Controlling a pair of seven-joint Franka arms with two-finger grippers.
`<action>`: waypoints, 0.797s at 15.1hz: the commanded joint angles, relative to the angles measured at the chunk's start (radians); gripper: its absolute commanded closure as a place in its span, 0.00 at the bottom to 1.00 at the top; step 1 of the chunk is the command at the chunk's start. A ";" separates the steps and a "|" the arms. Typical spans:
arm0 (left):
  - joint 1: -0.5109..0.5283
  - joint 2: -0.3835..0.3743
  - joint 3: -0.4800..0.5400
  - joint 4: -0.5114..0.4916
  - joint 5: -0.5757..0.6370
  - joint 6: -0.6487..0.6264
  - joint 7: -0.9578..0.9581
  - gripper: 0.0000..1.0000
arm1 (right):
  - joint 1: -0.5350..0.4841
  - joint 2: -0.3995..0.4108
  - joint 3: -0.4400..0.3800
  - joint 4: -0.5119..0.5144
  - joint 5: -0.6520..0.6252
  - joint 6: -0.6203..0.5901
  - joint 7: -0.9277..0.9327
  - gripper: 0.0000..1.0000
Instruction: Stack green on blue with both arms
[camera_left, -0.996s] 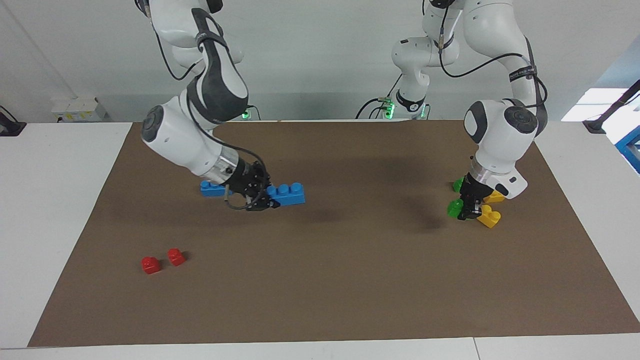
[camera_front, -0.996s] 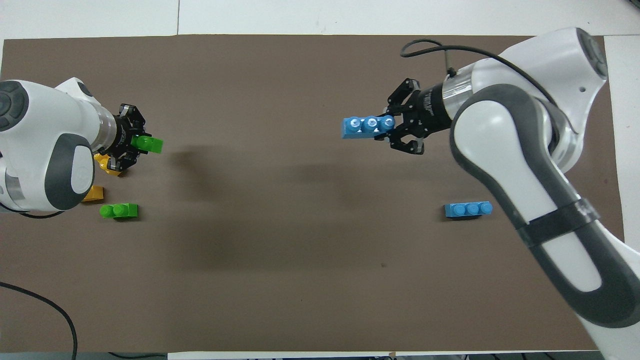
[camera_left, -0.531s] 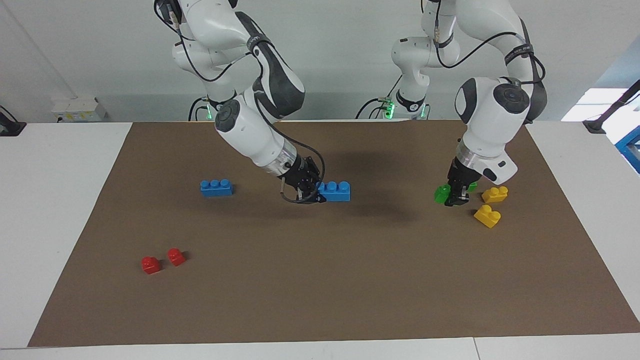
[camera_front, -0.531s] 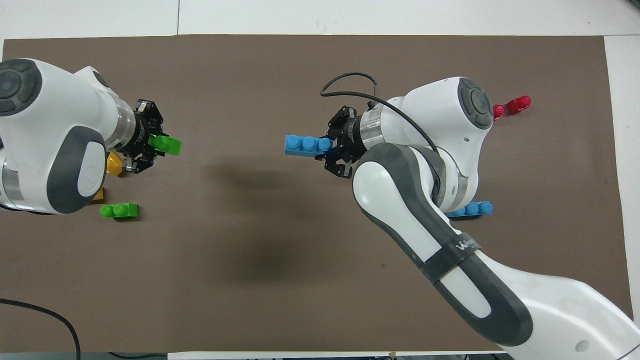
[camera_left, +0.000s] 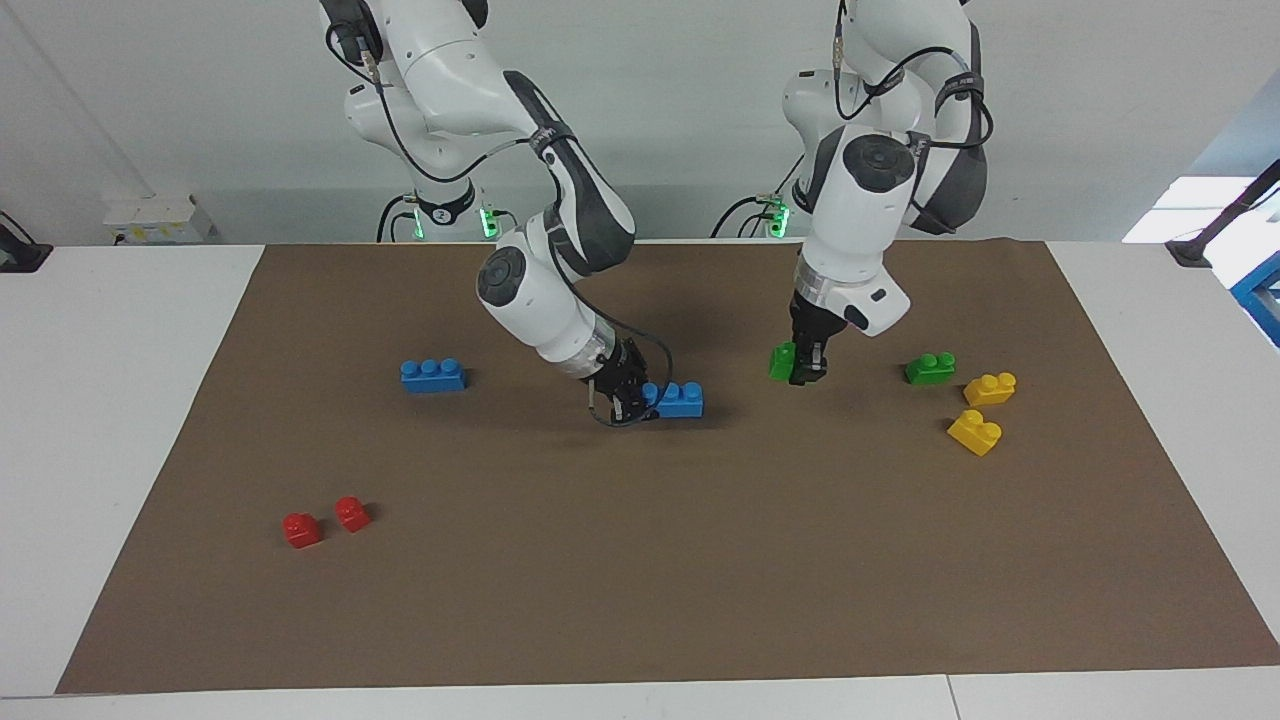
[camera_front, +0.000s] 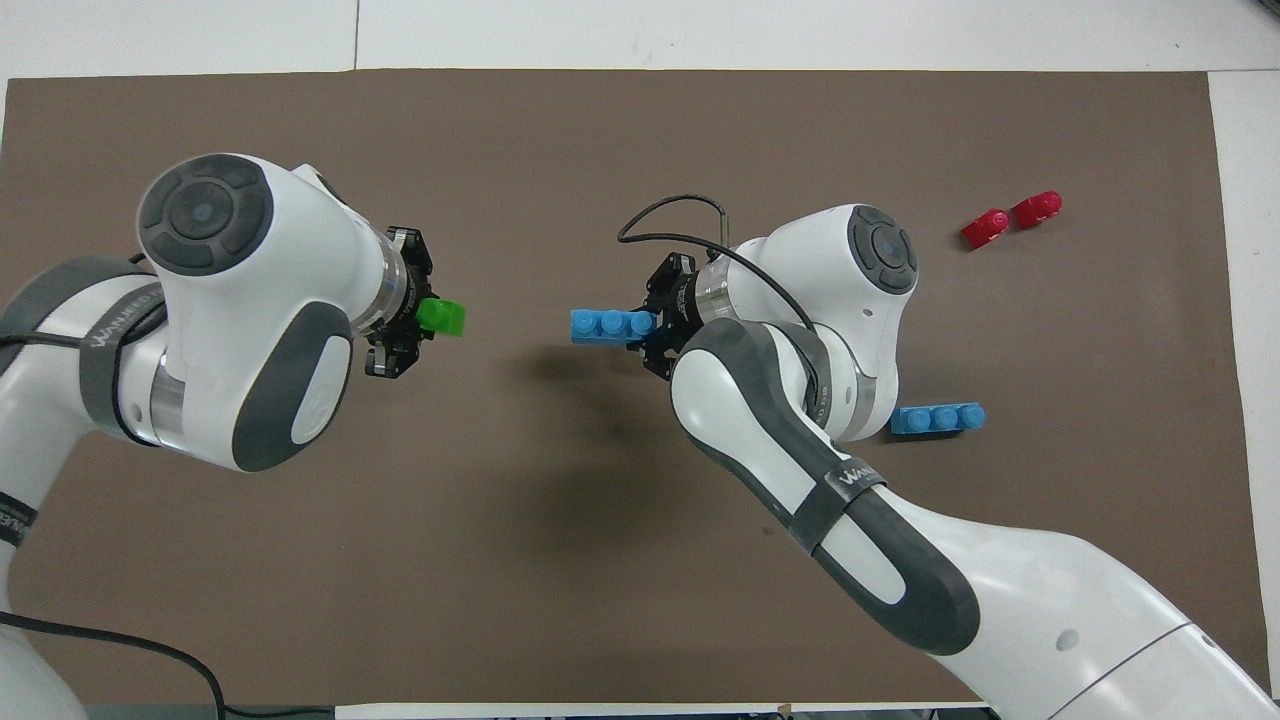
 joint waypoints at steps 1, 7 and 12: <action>-0.069 -0.020 0.014 -0.014 0.034 -0.008 -0.109 1.00 | 0.019 -0.015 -0.001 -0.064 0.001 0.086 -0.055 1.00; -0.187 0.020 0.014 -0.040 0.077 0.077 -0.310 1.00 | 0.021 0.000 -0.001 -0.079 0.001 0.129 -0.066 1.00; -0.209 0.023 0.012 -0.052 0.094 0.122 -0.346 1.00 | 0.023 0.034 -0.001 -0.081 0.001 0.184 -0.090 1.00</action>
